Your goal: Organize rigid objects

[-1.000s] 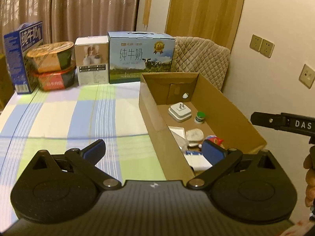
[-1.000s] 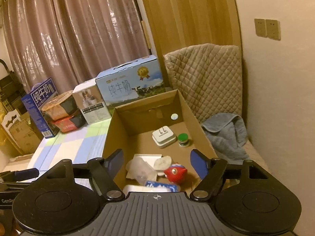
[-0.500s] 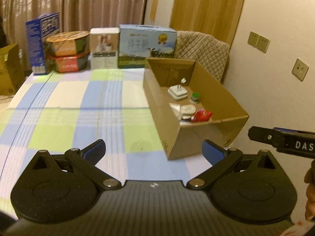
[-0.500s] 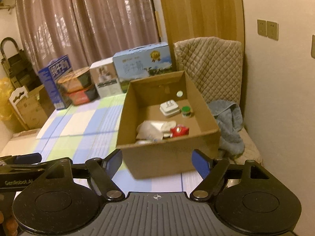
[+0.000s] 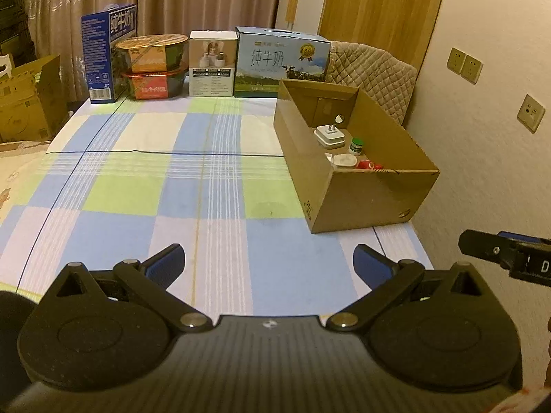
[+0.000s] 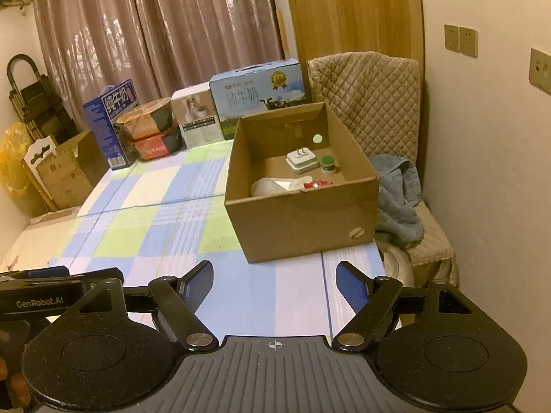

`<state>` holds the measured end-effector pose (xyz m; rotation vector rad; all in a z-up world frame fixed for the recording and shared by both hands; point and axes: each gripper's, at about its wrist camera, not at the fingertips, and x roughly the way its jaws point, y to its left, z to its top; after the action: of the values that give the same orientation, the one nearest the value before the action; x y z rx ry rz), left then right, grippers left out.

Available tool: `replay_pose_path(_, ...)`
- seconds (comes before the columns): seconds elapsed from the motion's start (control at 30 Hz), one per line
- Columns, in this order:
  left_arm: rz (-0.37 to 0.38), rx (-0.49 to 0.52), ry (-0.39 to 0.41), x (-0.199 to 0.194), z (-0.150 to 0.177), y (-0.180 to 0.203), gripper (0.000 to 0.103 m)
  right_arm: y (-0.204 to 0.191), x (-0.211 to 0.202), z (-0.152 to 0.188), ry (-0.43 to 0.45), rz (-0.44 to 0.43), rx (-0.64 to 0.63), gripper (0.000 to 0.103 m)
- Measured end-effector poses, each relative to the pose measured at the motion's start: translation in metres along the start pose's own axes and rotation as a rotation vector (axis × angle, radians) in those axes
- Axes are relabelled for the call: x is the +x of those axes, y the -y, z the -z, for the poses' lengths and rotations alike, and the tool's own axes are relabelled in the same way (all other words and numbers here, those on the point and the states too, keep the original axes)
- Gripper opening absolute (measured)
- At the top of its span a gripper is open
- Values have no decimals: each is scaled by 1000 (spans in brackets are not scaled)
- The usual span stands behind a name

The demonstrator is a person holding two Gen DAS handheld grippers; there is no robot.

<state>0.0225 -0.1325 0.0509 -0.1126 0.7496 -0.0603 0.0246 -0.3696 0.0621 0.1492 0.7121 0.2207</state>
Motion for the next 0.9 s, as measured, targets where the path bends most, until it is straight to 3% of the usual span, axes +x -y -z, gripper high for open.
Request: replay_pose_path(0.9, 17, -17, 16, -13, 4, 4, 102, -7, -4, 10, -6, 33, -56, 76)
